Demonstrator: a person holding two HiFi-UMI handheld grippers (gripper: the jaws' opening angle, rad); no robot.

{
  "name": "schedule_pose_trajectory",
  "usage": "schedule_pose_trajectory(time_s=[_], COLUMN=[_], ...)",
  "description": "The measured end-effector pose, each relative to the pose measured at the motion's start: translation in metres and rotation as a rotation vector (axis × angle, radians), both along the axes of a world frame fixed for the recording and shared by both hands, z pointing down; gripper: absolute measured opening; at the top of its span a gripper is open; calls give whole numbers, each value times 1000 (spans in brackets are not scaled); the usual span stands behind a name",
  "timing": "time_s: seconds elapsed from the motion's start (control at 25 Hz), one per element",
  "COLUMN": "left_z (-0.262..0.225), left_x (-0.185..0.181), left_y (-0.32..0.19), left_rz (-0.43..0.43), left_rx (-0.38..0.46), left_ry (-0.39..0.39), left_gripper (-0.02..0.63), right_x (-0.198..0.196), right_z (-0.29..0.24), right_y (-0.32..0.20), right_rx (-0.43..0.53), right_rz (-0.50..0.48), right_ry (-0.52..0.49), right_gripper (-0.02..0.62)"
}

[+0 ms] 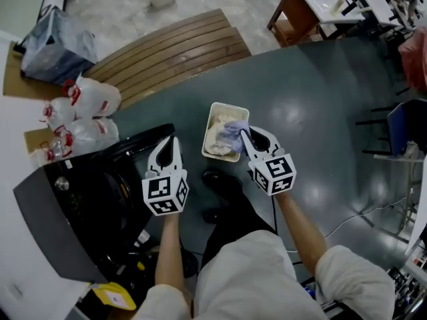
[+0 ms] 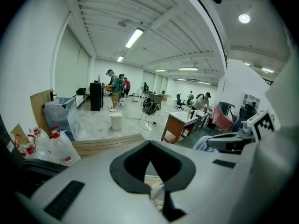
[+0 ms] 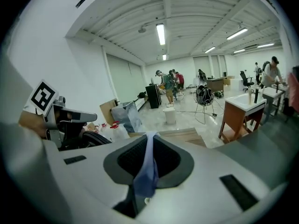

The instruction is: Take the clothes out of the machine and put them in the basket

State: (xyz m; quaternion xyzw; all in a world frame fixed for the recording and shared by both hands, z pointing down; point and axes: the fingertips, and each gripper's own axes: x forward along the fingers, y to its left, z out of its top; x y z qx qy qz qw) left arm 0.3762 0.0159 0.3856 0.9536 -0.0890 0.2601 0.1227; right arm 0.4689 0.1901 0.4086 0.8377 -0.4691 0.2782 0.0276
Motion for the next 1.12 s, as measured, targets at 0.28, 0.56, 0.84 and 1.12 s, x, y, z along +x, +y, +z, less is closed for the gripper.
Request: schedule_pose_trajectory(time_s=[0.28, 0.56, 0.84, 1.12], left_z=[85, 163, 222, 273], left_x=[3, 0, 3, 3], left_y=[-3, -7, -3, 6], left_rz=[-15, -31, -47, -78], left_rx=[-61, -108, -143, -191], left_ry=[-50, -85, -84, -83], left_gripper=[18, 18, 20, 18], right_x=[11, 24, 34, 29], right_z=[103, 190, 280, 379], right_y=[-2, -16, -19, -18], right_rx=[-93, -128, -193, -258], right_rz=[7, 27, 36, 39], right_ry=[-68, -92, -117, -183], right_gripper=[57, 57, 58, 58])
